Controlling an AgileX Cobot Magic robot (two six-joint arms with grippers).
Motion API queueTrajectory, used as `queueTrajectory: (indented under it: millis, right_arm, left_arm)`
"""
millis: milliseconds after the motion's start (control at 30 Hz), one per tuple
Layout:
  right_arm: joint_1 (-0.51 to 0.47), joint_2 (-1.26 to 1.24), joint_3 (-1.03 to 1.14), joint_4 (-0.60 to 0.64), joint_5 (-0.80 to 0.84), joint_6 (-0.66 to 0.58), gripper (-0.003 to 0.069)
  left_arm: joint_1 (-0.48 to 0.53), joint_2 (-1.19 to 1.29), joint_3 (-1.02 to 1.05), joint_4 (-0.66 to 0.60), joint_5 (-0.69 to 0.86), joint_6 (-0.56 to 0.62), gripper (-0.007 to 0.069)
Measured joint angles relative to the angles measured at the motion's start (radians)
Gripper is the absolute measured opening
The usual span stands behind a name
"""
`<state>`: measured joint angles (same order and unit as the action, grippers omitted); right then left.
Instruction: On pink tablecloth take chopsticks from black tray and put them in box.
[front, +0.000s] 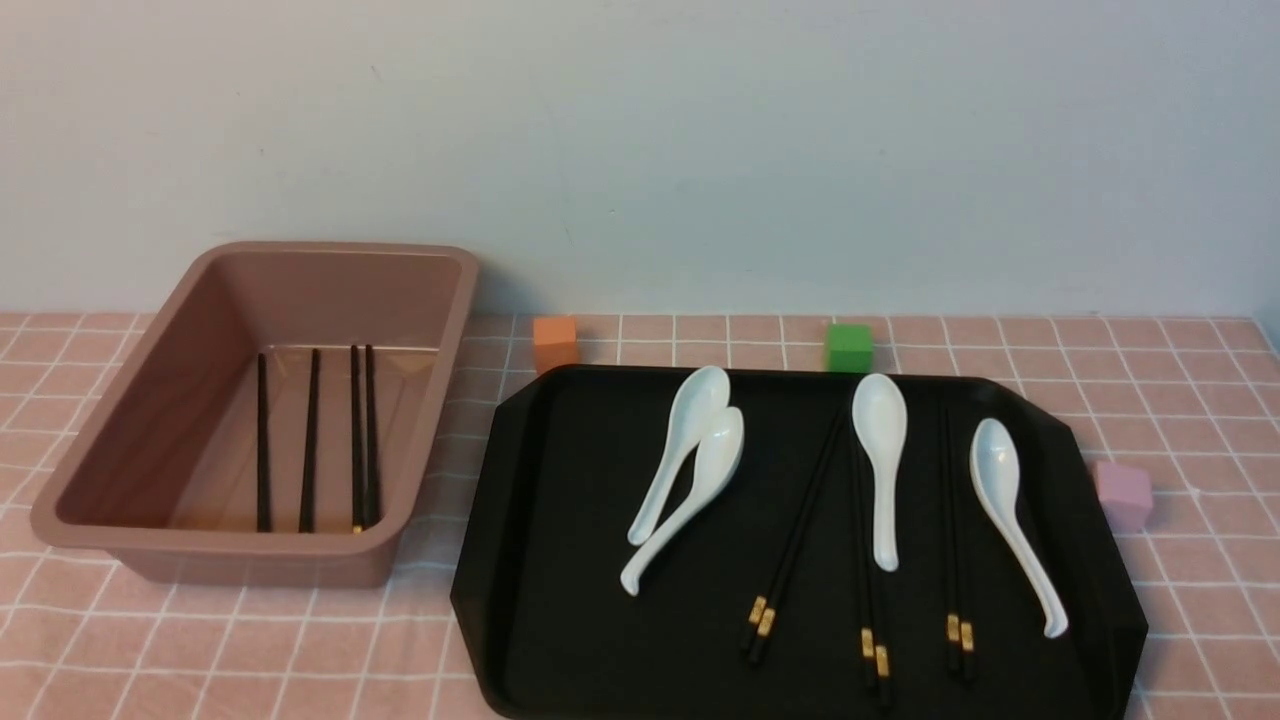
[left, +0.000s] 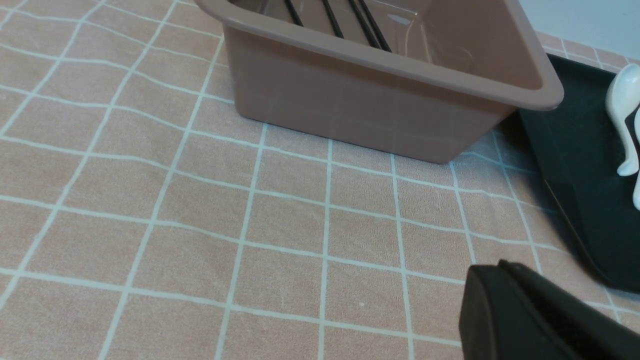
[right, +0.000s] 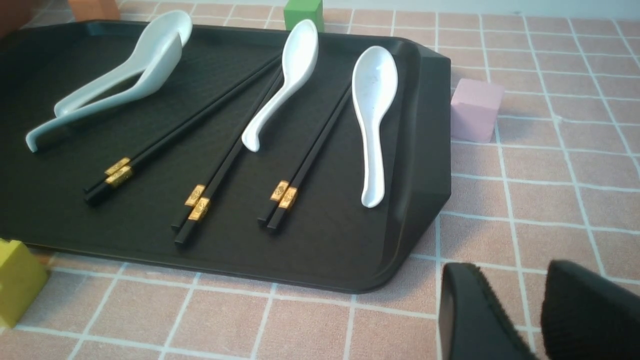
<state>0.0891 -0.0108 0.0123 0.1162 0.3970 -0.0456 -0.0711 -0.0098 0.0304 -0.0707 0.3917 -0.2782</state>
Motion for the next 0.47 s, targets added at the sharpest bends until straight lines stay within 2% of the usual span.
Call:
queueTrajectory:
  millis: [467]
  right_arm:
    - [0.000,0.000,0.000,0.000,0.000,0.000,0.0240]
  left_arm:
    - [0.000,0.000,0.000,0.000,0.000,0.000,0.0019]
